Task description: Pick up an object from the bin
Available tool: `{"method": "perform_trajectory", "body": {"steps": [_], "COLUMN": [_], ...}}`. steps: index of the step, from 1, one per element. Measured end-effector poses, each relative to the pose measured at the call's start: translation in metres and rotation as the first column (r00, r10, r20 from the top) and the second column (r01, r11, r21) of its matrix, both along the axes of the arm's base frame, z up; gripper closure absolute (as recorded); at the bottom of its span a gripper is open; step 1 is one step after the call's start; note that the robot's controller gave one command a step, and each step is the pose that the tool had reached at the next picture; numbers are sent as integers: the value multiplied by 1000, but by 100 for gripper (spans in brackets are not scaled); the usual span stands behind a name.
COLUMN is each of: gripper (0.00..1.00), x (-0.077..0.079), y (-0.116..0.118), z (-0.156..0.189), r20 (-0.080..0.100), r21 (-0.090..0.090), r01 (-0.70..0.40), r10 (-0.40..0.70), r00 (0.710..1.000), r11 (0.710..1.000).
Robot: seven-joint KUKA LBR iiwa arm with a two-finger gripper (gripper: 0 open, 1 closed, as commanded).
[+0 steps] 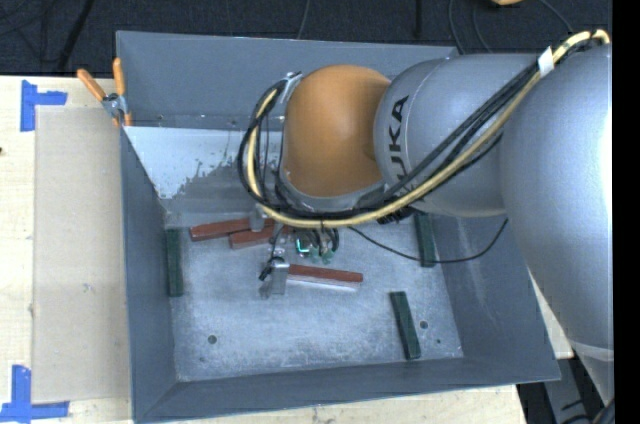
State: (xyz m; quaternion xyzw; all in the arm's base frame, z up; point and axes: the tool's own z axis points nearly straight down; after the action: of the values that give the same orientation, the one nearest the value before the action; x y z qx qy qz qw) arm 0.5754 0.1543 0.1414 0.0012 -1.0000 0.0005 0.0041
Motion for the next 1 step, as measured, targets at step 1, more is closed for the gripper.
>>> {"method": "perform_trajectory", "body": {"steps": [1], "gripper": [0], "x": [2], "y": [0], "z": [4], "r20": [7], "r21": [1], "r01": [3], "r10": [-3], "r00": [1000], "r11": [1000]}}
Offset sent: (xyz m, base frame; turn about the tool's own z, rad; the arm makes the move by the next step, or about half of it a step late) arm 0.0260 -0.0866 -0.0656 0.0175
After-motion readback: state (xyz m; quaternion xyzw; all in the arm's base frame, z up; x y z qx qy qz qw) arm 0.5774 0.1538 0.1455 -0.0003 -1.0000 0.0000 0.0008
